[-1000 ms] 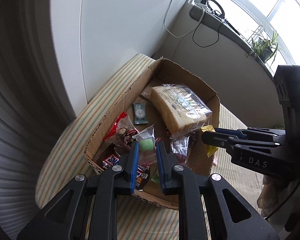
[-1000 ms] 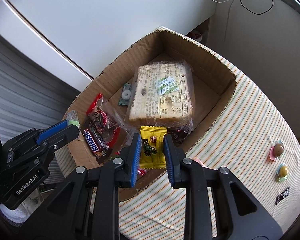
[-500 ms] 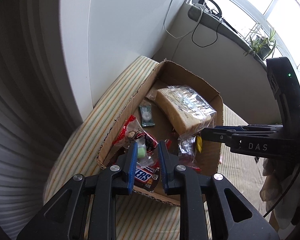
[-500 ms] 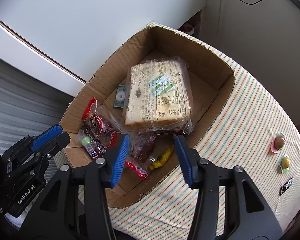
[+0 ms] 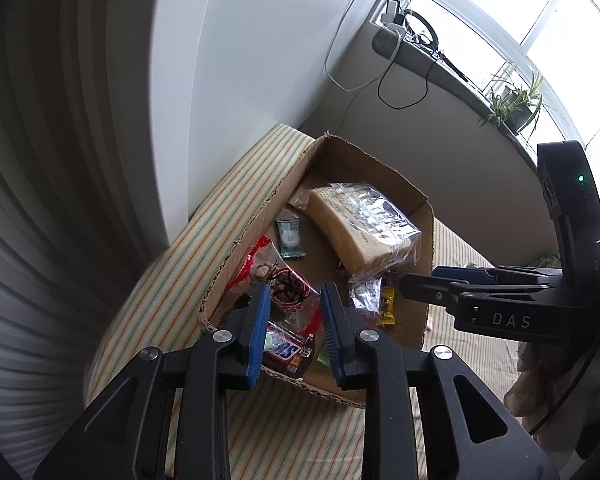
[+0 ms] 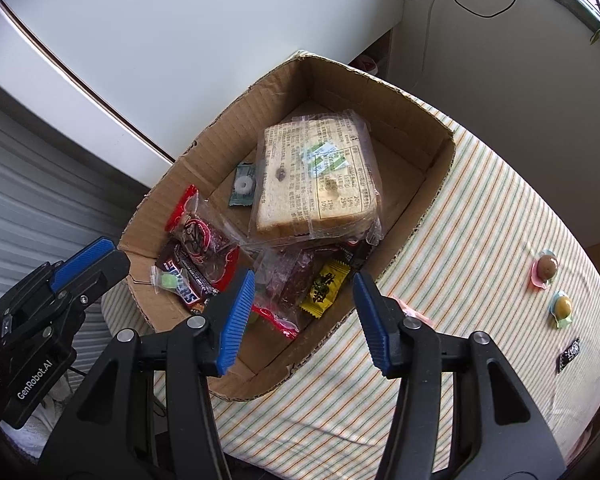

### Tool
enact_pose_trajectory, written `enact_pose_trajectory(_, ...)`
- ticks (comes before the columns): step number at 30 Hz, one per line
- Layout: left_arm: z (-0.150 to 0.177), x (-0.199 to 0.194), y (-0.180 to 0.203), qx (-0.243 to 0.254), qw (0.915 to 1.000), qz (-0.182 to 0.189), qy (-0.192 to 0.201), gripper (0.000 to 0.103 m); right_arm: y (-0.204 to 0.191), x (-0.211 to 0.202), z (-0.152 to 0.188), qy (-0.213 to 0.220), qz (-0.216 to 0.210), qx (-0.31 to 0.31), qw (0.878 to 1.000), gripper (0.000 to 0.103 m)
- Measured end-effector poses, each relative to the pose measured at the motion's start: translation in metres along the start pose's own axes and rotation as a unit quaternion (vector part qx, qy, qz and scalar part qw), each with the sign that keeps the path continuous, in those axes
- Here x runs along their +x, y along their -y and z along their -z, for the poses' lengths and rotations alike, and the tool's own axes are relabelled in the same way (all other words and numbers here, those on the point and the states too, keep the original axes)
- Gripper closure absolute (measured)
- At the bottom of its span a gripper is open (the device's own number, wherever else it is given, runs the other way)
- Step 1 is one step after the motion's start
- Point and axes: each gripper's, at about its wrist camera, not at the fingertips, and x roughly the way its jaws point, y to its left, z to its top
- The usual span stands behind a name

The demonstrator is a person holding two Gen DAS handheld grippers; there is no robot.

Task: Organize snacks
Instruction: 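Open the right tool to drop the yellow candy while the left tool drops the green candy, then withdraw both tools from the box toward the remaining snacks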

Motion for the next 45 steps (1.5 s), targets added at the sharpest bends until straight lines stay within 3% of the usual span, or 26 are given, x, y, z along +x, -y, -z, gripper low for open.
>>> enact_pose_trajectory(5,0.000,0.001,0.008,0.017,0.9998,0.003,0.007,0.078,0.011,-0.006,0.014,0.025,0.018,0.020,0.999,0.049)
enact_pose_trajectory(15,0.012,0.000,0.010,0.033,0.9993,0.018,0.003,0.078,0.051,0.000,0.035,-0.007,0.079,0.081,0.994,0.049)
enact_pose_trajectory(24,0.015,-0.005,0.041,0.071,0.9966,0.042,0.004,0.078,0.089,-0.002,0.049,-0.035,0.134,0.122,0.983,0.049)
enact_pose_trajectory(36,0.019,-0.011,0.079,0.110,0.9915,0.069,0.002,0.078,0.119,-0.015,0.074,-0.036,0.135,0.175,0.975,0.049)
enact_pose_trajectory(45,0.027,0.001,0.105,0.131,0.9887,0.068,-0.022,0.078,0.138,-0.021,0.105,-0.023,0.123,0.185,0.975,0.049)
